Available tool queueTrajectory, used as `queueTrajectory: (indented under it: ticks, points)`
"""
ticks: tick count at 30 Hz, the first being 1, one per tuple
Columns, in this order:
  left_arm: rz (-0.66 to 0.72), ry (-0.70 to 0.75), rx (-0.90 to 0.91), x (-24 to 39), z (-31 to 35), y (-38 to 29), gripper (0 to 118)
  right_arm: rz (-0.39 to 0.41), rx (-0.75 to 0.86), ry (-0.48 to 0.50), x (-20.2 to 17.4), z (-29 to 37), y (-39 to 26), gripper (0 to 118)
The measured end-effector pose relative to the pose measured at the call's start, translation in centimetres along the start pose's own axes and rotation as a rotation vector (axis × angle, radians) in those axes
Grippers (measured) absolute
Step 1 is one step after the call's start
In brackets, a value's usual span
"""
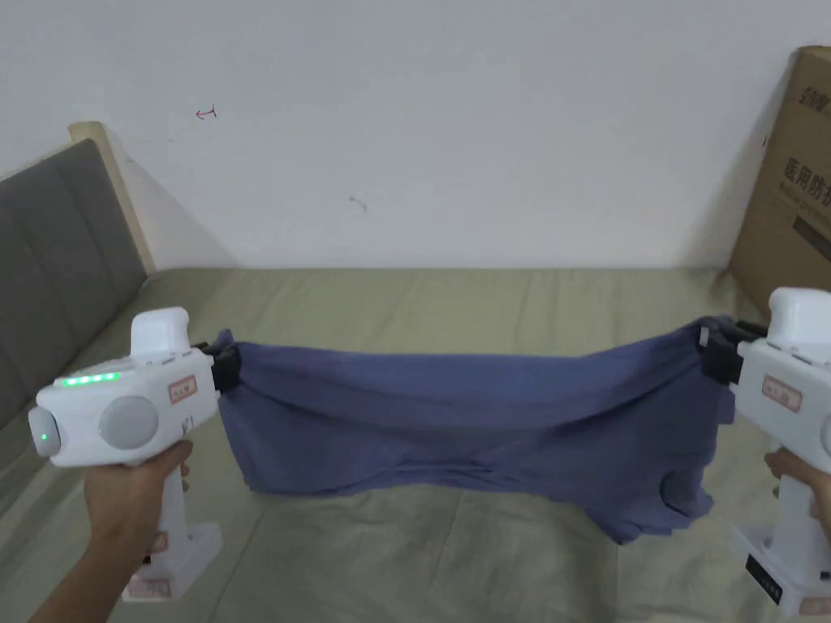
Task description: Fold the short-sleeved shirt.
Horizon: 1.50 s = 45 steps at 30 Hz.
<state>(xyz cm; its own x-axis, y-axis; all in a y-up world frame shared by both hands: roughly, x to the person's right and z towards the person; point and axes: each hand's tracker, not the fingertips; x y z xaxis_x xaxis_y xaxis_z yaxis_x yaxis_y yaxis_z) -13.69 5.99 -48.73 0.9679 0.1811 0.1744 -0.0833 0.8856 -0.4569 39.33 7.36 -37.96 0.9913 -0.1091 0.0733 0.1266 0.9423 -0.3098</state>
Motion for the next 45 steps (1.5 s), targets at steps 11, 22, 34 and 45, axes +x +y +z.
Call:
queueTrajectory:
  ticks: [11,22,34,45]
  points:
    - [0.013,0.031,-0.225,-2.9,8.8,-15.5,2,-0.068,-0.194,0.045,0.3,12.2,-12.3,4]
    - [-0.004,0.096,-0.36,-4.6,17.2,-24.8,2,-0.135,-0.328,0.048,0.5,22.1,-20.8,4]
    - [0.067,0.166,-0.526,-4.9,15.9,-29.9,3,-0.19,-0.681,-0.103,0.9,20.3,-29.8,4]
    - [0.234,0.059,-0.343,-3.7,19.5,-24.0,88,-0.077,-0.452,-0.119,-2.4,22.1,-21.7,109]
